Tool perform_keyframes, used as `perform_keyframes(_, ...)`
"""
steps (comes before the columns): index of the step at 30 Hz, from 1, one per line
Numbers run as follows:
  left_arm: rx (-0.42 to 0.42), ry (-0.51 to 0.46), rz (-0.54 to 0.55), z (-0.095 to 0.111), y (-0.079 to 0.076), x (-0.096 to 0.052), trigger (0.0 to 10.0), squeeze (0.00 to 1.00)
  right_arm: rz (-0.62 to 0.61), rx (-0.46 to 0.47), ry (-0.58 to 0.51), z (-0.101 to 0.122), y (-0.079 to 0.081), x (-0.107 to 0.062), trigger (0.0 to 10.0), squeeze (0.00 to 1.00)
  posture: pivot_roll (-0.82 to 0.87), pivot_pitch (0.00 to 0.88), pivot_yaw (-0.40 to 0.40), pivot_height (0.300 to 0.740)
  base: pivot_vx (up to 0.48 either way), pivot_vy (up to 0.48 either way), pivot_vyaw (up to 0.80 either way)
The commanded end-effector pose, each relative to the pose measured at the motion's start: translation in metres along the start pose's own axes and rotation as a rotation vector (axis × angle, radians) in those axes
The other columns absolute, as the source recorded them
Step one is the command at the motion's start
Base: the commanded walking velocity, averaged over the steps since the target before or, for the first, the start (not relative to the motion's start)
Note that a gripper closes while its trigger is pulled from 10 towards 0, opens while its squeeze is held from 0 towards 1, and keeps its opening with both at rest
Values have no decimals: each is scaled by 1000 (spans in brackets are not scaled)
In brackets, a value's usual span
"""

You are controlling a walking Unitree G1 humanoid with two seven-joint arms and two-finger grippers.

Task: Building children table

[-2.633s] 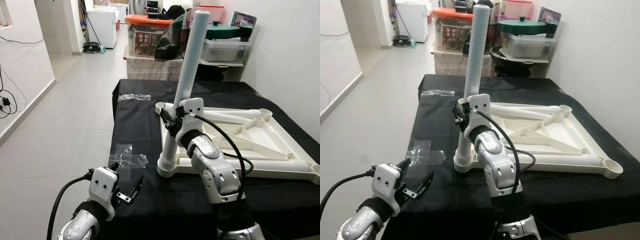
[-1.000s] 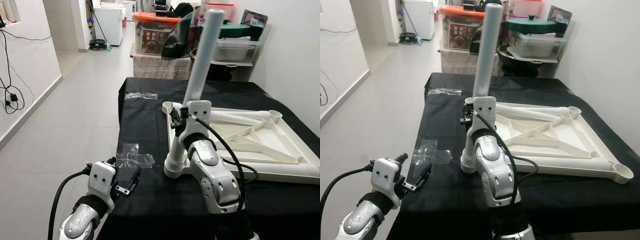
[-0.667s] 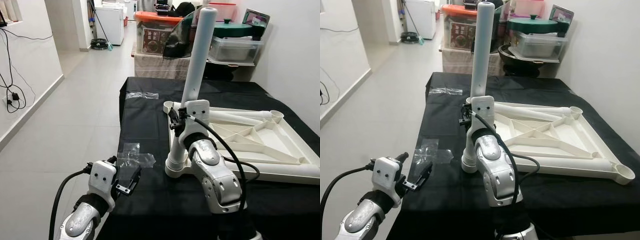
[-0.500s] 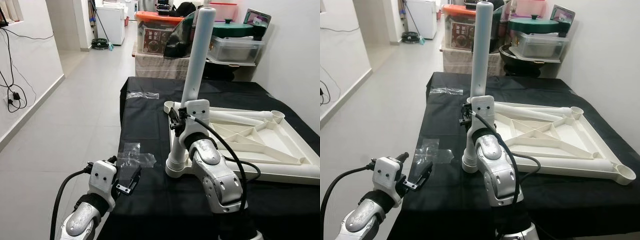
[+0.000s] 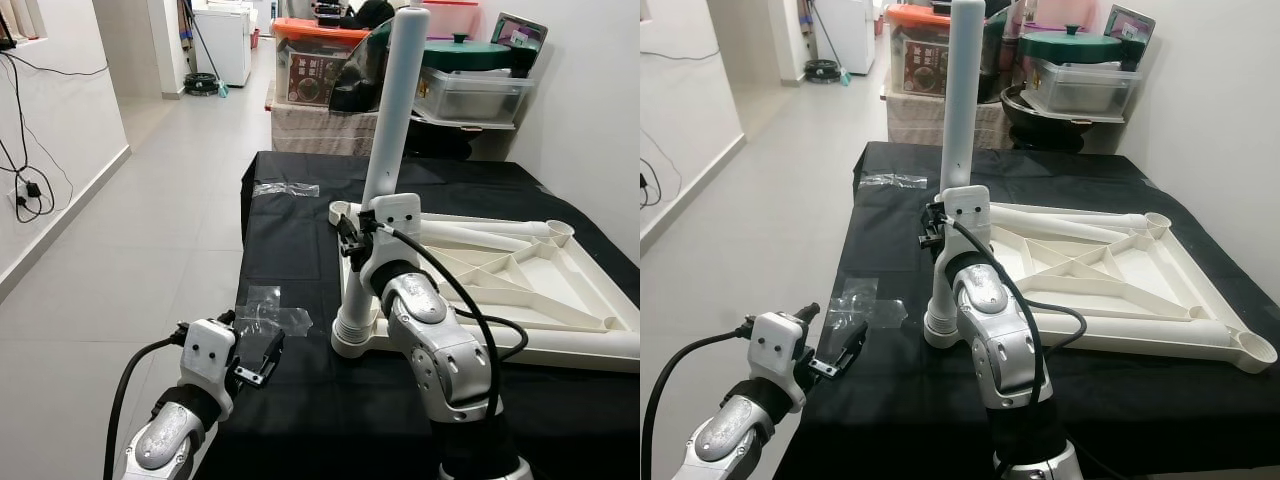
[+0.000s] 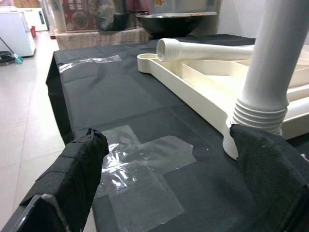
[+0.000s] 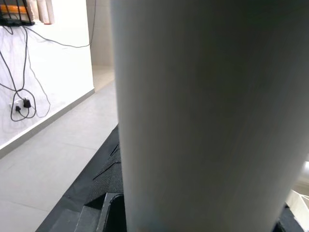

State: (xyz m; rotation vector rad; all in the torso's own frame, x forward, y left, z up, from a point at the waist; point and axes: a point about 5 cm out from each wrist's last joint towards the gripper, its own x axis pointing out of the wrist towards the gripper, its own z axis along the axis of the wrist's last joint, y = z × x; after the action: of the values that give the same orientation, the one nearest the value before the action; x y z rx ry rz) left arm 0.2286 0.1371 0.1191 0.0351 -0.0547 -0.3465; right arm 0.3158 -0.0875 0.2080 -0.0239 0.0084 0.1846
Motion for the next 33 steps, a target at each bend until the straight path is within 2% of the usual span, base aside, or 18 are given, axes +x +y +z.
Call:
perform_keyframes(1, 0, 15, -9, -5, -2, 0, 10000, 0, -105, -26, 164, -33, -24, -2, 10000, 0, 71, 0, -77, 740, 0, 0, 0)
perform_keyframes(33, 9, 24, -25, -6, 0, 1, 10000, 0, -104, 31, 124, -27, -23, -8, 10000, 0, 67, 0, -57, 740, 0, 0, 0)
